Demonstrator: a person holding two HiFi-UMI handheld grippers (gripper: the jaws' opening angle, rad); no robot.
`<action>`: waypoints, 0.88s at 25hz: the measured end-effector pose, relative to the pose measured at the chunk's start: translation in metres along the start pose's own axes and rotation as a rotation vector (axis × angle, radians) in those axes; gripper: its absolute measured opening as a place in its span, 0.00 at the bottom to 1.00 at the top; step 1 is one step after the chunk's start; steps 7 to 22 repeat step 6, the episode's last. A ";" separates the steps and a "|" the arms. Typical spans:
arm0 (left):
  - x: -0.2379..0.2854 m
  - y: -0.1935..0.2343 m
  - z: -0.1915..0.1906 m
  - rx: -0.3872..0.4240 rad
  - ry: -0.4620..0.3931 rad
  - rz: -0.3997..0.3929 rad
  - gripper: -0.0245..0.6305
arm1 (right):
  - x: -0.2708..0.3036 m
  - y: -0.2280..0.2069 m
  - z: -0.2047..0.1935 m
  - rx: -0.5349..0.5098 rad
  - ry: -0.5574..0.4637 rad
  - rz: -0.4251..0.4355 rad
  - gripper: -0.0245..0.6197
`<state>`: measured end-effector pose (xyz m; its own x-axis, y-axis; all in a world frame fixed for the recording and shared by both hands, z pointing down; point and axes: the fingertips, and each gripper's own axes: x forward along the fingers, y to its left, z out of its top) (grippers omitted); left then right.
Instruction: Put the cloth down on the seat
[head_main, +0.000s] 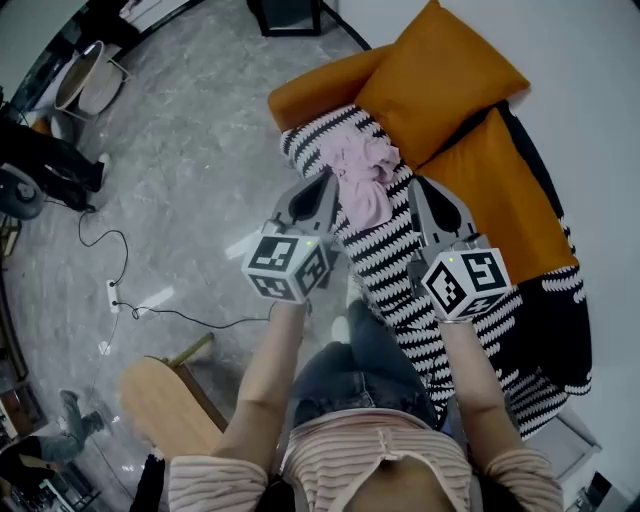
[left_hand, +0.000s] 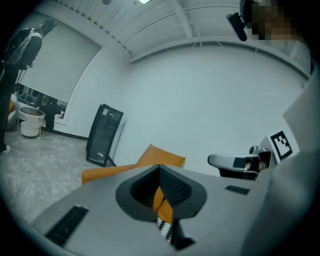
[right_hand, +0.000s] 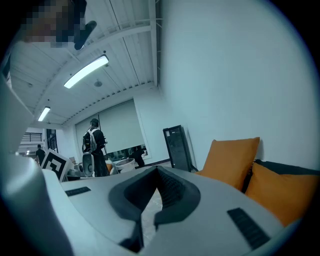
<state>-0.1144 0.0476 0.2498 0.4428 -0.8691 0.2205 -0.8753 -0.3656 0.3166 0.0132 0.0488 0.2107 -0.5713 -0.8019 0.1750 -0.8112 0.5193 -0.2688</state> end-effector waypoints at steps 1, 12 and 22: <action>-0.005 -0.003 0.000 0.001 -0.003 -0.002 0.06 | -0.005 0.004 0.002 0.001 -0.008 0.002 0.05; -0.032 -0.023 0.002 0.021 -0.012 -0.008 0.06 | -0.035 0.020 0.010 -0.010 -0.040 0.007 0.05; -0.032 -0.023 0.002 0.021 -0.012 -0.008 0.06 | -0.035 0.020 0.010 -0.010 -0.040 0.007 0.05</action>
